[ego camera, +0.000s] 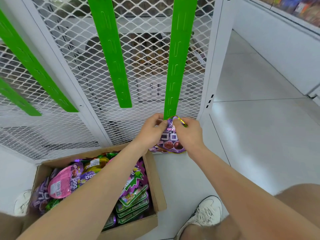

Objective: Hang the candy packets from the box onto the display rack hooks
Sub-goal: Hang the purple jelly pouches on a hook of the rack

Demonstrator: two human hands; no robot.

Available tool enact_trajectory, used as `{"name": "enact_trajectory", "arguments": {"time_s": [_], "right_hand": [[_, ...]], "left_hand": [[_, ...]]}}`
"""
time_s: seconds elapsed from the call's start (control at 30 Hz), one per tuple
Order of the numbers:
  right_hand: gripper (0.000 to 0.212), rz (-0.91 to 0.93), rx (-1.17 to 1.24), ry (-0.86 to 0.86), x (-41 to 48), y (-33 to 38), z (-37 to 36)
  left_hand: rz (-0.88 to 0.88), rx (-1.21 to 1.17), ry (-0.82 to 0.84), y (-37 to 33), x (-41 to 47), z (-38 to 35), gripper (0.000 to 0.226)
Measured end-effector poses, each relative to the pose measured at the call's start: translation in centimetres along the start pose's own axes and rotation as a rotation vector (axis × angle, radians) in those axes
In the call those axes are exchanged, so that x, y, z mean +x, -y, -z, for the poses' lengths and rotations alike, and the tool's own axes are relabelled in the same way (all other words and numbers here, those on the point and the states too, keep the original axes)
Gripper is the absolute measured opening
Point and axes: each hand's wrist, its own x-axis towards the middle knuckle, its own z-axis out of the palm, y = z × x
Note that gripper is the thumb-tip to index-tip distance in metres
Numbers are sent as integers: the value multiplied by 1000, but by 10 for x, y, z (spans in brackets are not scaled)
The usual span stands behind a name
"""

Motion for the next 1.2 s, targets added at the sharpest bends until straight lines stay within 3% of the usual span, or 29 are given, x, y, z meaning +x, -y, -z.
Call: {"name": "enact_trajectory", "arguments": {"time_s": [0.43,0.6,0.8,0.9,1.0,1.07,1.2], "right_hand": [[43,28,-101,16,-12,-1,-1],[47,-14,-235,95,-12,-13,-2],[52,50,-406,95,-11,-20,-3],[22,26,-551,70,-13,-22,-5],[27,-72,-597,230,-23,-23,-11],[12,-53,-611,367,-35,-23,-18],[23,76,-677,600,-59,-17,-42]], "left_hand": [[19,-60,85,-1,-9,10,16],[-20,-38,91,-1,-10,12,17],[-152,394,80,18,-19,28,30],[-67,587,-46,53,-38,50,37],[74,830,-93,95,-65,80,35],[156,973,-1,115,-83,97,31],[236,1207,324,142,-106,105,84]]}}
